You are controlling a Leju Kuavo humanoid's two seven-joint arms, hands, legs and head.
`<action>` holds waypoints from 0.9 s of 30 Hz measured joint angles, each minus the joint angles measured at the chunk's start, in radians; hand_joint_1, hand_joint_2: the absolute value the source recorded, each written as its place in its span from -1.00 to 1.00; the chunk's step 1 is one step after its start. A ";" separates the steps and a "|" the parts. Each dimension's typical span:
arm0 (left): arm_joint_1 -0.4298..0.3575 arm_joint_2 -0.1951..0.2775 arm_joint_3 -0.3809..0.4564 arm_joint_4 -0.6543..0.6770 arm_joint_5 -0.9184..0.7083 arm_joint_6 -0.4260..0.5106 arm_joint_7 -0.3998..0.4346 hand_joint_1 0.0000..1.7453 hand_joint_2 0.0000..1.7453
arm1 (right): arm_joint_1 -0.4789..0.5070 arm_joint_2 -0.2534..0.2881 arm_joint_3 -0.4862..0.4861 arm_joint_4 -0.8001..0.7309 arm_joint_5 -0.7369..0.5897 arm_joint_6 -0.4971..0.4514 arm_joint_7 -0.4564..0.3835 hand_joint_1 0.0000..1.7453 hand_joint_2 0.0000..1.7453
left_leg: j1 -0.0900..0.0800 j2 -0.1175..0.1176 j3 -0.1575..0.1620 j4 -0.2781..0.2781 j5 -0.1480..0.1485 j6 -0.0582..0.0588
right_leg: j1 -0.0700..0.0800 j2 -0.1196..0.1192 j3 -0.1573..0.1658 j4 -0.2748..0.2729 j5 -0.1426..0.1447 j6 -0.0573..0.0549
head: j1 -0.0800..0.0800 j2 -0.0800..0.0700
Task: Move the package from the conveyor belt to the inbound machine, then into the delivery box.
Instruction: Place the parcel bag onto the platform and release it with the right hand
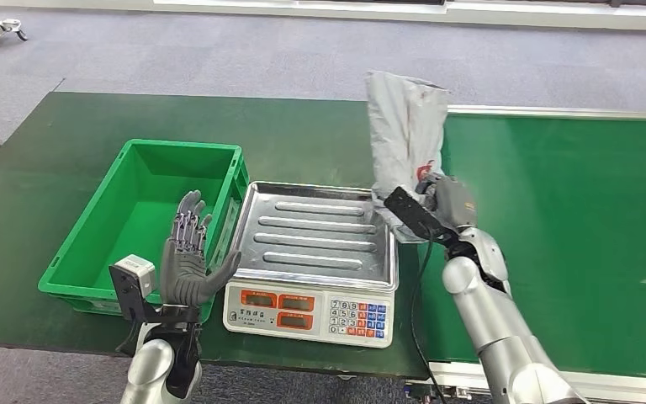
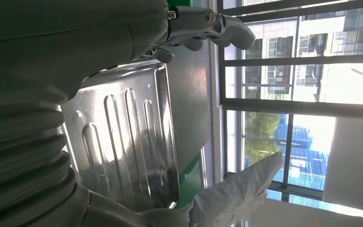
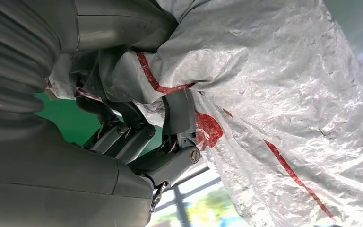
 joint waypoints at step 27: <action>0.016 -0.004 0.065 -0.023 -0.060 0.020 -0.006 -1.00 1.00 | 0.150 0.038 0.431 -0.334 -0.037 0.000 0.037 -1.00 1.00 | 0.000 0.000 -0.001 0.000 -0.001 0.000 | 0.000 0.000 -0.001 0.000 -0.001 0.000 | 0.000 0.000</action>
